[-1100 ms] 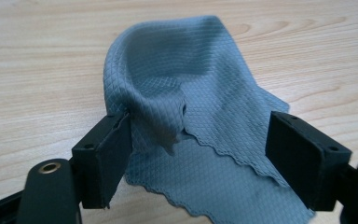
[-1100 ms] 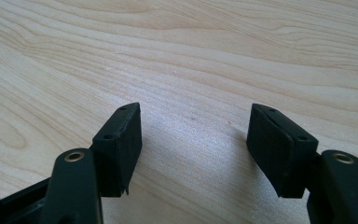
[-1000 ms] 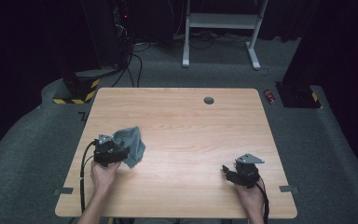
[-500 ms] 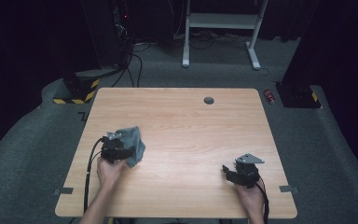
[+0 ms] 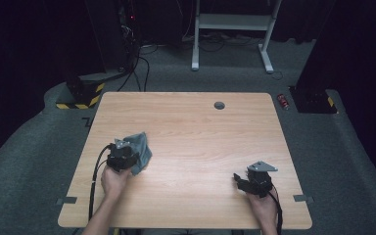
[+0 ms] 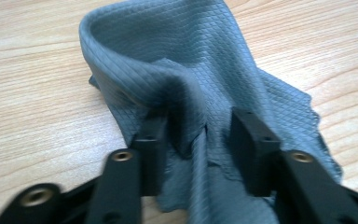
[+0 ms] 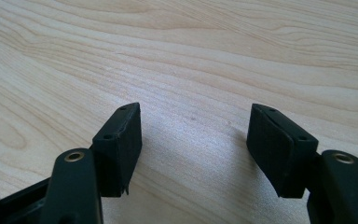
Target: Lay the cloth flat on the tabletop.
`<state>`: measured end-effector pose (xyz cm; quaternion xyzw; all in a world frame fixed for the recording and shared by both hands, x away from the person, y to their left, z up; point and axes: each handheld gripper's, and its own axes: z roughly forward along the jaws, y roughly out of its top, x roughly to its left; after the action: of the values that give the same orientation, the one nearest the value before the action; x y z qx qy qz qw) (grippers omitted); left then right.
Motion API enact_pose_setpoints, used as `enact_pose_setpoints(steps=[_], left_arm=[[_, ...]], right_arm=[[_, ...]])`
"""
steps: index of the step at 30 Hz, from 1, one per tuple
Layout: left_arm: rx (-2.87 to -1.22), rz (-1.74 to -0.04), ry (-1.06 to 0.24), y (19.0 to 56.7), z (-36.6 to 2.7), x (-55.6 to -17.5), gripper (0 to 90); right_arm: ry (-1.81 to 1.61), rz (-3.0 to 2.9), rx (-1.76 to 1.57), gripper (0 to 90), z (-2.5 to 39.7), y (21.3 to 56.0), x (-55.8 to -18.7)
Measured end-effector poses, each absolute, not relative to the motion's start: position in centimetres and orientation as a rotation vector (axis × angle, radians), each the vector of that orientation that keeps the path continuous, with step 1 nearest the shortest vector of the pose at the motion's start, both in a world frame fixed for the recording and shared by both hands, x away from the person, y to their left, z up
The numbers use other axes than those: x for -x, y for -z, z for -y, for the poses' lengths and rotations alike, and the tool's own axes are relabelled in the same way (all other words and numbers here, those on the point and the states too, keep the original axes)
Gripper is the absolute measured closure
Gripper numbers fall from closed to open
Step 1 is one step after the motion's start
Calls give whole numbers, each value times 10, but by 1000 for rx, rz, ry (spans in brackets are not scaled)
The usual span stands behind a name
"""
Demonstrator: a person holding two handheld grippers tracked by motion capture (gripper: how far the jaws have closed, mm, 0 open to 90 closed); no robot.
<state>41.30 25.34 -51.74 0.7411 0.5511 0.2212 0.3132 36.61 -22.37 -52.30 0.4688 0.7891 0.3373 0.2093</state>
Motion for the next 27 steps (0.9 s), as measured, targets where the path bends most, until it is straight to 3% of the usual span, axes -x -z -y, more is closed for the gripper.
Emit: enact_pose_setpoints(steps=[4,9,27], left_arm=[[-1957,-1435,-557,517,-254,-413,804],[-1942,-1431,-537,517,-254,-412,844],[-1839,-1378,-466,506,-254,-407,856]], right_arm=[[-938,-2195,-1304,351,224,523,-366],[-938,-2195,-1304,351,224,523,-366],[-938,-2195,-1302,351,224,523,-366]])
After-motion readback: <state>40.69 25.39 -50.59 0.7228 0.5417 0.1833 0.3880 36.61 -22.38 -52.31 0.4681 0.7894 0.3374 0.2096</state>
